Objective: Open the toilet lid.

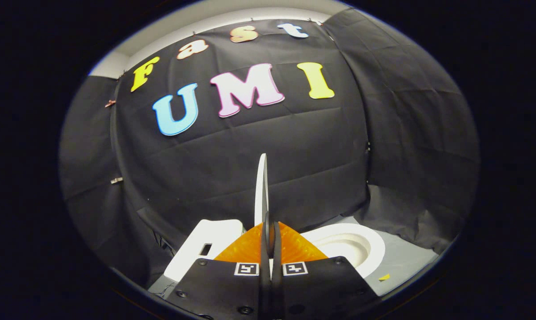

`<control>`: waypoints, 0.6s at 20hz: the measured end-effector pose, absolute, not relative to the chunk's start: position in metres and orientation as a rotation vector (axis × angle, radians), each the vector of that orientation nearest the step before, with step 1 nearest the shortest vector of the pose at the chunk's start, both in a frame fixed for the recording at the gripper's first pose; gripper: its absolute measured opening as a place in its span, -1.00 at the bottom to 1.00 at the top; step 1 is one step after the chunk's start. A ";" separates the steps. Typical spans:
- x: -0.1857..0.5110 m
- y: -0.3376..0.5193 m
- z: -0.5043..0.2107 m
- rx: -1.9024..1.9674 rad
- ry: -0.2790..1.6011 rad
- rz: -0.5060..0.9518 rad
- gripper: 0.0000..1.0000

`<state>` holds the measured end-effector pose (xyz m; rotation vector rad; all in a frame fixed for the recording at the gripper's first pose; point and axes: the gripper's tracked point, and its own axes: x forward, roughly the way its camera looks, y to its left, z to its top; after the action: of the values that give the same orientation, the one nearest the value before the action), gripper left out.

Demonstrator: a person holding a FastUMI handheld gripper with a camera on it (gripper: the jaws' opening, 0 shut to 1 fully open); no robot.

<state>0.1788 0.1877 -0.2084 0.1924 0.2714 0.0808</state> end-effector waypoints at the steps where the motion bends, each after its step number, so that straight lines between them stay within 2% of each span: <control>1: 0.178 0.200 -0.207 0.184 0.271 0.093 -0.90; 12: 0.165 0.274 -0.207 0.046 0.269 0.126 -0.90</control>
<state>0.1649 0.2736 -0.2072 0.0455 0.2686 0.1262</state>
